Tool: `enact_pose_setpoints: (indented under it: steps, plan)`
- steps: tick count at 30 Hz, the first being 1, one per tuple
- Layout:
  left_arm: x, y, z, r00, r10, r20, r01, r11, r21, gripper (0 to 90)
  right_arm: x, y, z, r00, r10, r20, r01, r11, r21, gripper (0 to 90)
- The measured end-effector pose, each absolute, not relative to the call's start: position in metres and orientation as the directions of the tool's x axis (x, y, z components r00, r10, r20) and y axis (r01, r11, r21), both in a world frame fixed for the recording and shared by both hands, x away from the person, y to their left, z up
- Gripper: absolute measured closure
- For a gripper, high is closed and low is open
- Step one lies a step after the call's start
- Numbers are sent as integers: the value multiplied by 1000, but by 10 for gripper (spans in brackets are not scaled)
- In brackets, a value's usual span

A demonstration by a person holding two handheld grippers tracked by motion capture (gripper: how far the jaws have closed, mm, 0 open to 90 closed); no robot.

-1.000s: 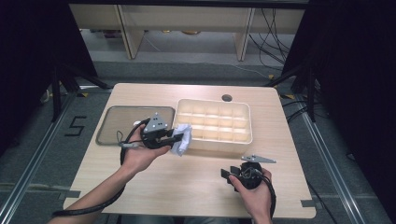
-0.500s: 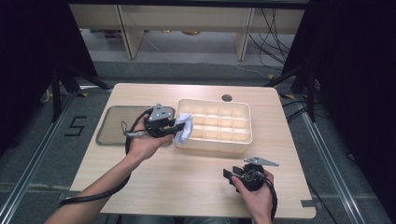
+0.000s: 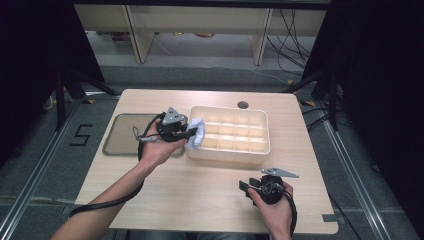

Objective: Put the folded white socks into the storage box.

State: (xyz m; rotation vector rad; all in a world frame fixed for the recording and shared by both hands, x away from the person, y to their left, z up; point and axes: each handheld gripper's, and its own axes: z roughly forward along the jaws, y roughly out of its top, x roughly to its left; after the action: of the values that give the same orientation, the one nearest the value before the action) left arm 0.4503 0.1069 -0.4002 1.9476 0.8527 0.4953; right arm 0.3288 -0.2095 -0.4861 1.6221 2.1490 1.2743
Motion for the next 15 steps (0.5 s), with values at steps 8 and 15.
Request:
enact_pose_setpoints:
  steps: [8, 15]
  plan:
    - [461, 103, -405, 664, 747, 11, 373, -344, 862, 717, 328, -210, -486, -387, 856, 343, 710, 40, 703, 522]
    - [469, 101, -416, 646, 763, 23, 392, -358, 848, 717, 327, -210, -486, -389, 854, 346, 710, 39, 704, 521]
